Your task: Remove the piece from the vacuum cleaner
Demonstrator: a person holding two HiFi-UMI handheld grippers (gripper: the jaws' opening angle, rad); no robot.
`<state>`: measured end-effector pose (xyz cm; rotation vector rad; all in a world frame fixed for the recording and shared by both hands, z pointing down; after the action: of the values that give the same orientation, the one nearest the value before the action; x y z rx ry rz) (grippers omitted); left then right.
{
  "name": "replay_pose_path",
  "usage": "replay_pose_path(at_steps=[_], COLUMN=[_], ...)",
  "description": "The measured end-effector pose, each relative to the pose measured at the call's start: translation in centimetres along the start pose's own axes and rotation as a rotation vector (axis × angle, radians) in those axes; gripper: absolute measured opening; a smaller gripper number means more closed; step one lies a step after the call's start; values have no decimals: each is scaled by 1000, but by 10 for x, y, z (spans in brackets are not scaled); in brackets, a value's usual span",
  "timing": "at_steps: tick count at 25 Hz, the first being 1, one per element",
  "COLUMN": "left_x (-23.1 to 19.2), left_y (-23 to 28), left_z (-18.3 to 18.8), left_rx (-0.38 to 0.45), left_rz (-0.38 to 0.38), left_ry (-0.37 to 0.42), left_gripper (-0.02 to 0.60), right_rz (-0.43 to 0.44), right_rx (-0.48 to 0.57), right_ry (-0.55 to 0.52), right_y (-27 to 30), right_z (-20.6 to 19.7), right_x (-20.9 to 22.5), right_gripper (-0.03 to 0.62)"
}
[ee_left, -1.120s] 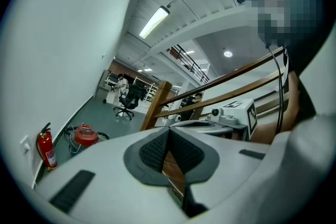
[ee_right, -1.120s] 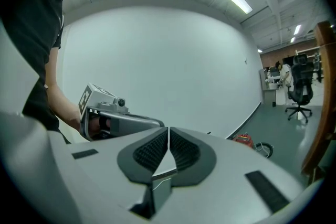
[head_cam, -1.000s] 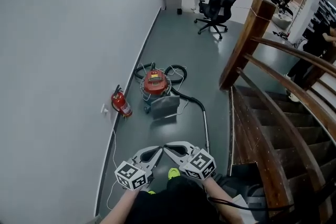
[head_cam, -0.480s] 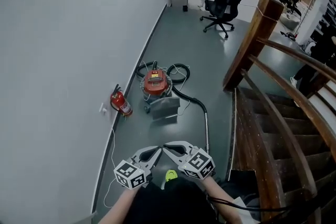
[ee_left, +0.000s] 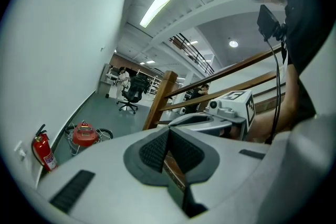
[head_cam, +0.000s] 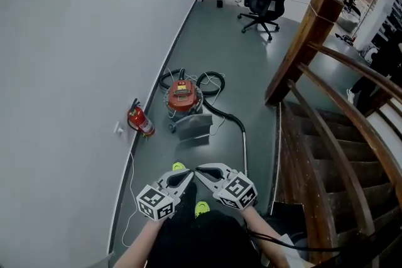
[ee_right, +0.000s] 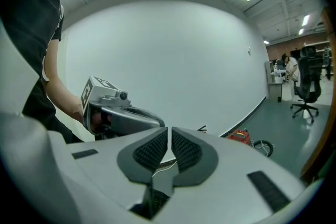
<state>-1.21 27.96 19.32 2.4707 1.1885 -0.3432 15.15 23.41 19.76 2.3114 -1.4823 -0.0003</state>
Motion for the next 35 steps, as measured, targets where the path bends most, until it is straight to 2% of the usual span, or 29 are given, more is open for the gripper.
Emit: replay_pose_path(at_steps=[7,17,31,35], left_x=[-30,-100,-200,-226], left_y=[17,37,61,64], left_z=[10,34,76,76], left_rx=[-14,-71,-117,-105], left_rz=[-35,-78,-151,-157], left_ry=[23,44,24,-9], left_gripper=[6,7,8,8], right_rz=[-26,-40,-69,-67], right_rx=[-22,-79,-104,-125], right_ry=[14,39,163,195], right_y=[16,68,139,163], right_z=[8,28,60,61], right_x=[26,73,138,154], right_gripper=[18,20,26,28])
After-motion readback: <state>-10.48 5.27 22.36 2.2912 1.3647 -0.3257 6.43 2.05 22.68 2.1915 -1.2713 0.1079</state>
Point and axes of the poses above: the fingertips, and each gripper's own axes: y forward along the fingers, x to its right, z out of its top, the point moved 10 cm from there along -y, backward along the fingers, and after that the axes turned 8 degrees about -z, right-handed, at the moved point
